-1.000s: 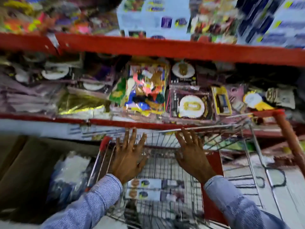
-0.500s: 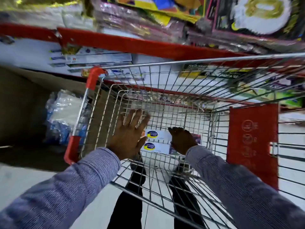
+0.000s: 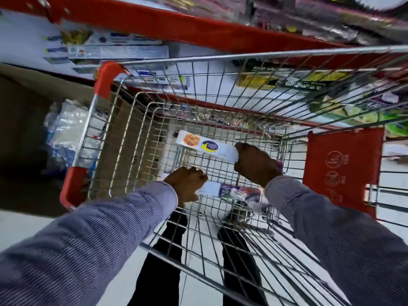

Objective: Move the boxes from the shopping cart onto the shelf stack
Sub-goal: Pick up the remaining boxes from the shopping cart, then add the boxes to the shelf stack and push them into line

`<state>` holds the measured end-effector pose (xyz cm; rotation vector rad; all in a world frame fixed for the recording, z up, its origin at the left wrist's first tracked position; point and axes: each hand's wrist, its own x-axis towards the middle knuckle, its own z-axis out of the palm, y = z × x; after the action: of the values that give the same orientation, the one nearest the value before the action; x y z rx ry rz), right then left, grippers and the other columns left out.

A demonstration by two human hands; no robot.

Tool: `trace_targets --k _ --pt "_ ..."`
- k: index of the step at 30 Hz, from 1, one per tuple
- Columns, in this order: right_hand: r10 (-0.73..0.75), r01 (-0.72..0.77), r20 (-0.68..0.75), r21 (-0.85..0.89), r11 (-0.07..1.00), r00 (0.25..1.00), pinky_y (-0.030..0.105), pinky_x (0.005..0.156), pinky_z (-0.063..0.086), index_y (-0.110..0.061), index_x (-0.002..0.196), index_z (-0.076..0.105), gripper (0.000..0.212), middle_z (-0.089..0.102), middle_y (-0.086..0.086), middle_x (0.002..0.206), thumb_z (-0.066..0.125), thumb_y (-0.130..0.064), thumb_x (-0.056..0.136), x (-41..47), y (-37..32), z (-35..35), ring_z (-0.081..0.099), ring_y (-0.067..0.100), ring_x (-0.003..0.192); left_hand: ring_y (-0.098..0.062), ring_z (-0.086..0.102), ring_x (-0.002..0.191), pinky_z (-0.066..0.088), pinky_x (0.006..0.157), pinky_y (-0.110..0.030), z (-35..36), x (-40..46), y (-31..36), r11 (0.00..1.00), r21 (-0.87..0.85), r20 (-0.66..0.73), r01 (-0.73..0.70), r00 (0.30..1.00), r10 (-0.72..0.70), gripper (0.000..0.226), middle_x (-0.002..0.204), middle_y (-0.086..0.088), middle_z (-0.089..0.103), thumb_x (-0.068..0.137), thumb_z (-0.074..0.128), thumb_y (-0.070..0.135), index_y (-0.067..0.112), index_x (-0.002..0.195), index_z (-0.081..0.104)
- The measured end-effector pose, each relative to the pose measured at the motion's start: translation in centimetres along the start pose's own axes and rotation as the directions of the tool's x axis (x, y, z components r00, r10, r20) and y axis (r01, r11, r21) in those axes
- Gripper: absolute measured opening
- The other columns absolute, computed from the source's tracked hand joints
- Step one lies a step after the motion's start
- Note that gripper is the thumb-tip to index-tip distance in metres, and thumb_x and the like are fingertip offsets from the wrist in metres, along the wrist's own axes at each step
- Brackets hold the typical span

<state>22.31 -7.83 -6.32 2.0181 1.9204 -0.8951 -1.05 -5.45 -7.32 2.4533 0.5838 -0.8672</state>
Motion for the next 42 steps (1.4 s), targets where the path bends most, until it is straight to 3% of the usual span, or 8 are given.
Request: trace_targets --k 6,11,15,20,25,30,34,42 --pt "-0.046 0.058 -0.120 0.099 0.993 0.992 0.041 0.084 0.051 -0.004 0.129 0.047 0.052 0.062 0.019 0.119 0.061 -0.024 0.082 -2.2 0.7 -3.1 0.060 0.038 0.109 -0.038 0.063 0.112 0.051 0.087 -0.044 -0.4 2.1 1.2 0.992 -0.066 0.043 0.105 0.994 -0.102 0.043 0.125 -0.019 0.064 0.088 0.064 0.006 0.001 0.129 0.051" --pt "-0.157 0.171 -0.229 0.043 0.984 0.961 0.046 0.084 0.054 -0.002 0.124 0.053 0.048 0.066 0.023 0.113 0.062 -0.026 0.084 -4.6 -0.6 -8.6 0.063 0.042 0.104 -0.038 0.052 0.129 0.043 0.105 -0.046 -4.5 -2.0 0.8 0.981 -0.161 -0.058 0.111 0.991 -0.122 0.060 0.143 -0.020 0.052 0.090 0.067 0.011 0.004 0.144 0.041" --pt "-0.213 0.227 -0.309 0.009 0.974 0.927 0.043 0.077 0.055 -0.011 0.122 0.055 0.043 0.068 0.018 0.109 0.062 -0.031 0.084 -7.5 -3.1 -16.3 0.064 0.038 0.099 -0.036 0.059 0.119 0.051 0.094 -0.043 -11.4 -8.5 0.8 0.980 -0.148 -0.218 0.132 0.962 -0.163 0.066 0.136 -0.014 0.059 0.082 0.069 0.034 0.014 0.141 0.047" --pt "-0.341 0.337 -0.382 -0.079 0.938 0.859 0.043 0.080 0.054 -0.014 0.120 0.057 0.041 0.068 0.014 0.112 0.059 -0.035 0.085 -12.0 -6.7 -28.7 0.063 0.033 0.103 -0.028 0.066 0.105 0.052 0.079 -0.037 -21.5 -17.5 1.4 0.976 0.000 -0.535 0.217 0.825 -0.183 0.072 0.116 -0.002 0.071 0.068 0.045 0.067 0.027 0.127 0.060" --pt "-0.387 0.321 -0.473 -0.217 0.922 0.792 0.044 0.078 0.055 -0.013 0.115 0.058 0.035 0.069 0.018 0.107 0.062 -0.029 0.084 -16.8 -10.0 -40.8 0.065 0.035 0.097 -0.029 0.065 0.108 0.054 0.085 -0.038 -32.5 -25.8 3.5 0.959 -0.045 -0.682 0.278 0.693 -0.233 0.074 0.117 -0.002 0.073 0.059 0.058 0.066 0.033 0.125 0.062" --pt "-0.448 0.314 -0.565 -0.323 0.893 0.693 0.039 0.089 0.046 -0.007 0.115 0.057 0.034 0.061 0.020 0.114 0.062 -0.024 0.087 -20.7 -11.7 -49.7 0.056 0.033 0.108 -0.024 0.063 0.110 0.048 0.085 -0.035 -41.8 -30.8 5.4 0.942 -0.046 -0.743 0.333 0.618 -0.256 0.084 0.117 0.001 0.071 0.049 0.054 0.075 0.038 0.124 0.061" --pt "-0.444 0.282 -0.634 -0.345 0.895 0.633 0.039 0.092 0.044 -0.006 0.106 0.059 0.027 0.058 0.017 0.107 0.065 -0.021 0.083 -21.8 -12.1 -54.5 0.051 0.031 0.109 -0.019 0.066 0.103 0.048 0.075 -0.031 -47.7 -32.9 6.3 0.948 -0.038 -0.799 0.317 0.560 -0.219 0.064 0.107 0.007 0.074 0.055 0.072 0.064 0.037 0.113 0.066" --pt "-0.305 0.156 -0.706 -0.269 0.950 0.640 0.031 0.079 0.036 -0.004 0.103 0.056 0.022 0.052 0.015 0.105 0.062 -0.020 0.088 -19.7 -11.1 -61.7 0.052 0.031 0.104 -0.018 0.064 0.108 0.049 0.085 -0.029 -55.5 -33.8 6.6 0.960 -0.020 -0.832 0.280 0.527 -0.171 0.057 0.118 0.006 0.072 0.063 0.080 0.048 0.033 0.117 0.070"
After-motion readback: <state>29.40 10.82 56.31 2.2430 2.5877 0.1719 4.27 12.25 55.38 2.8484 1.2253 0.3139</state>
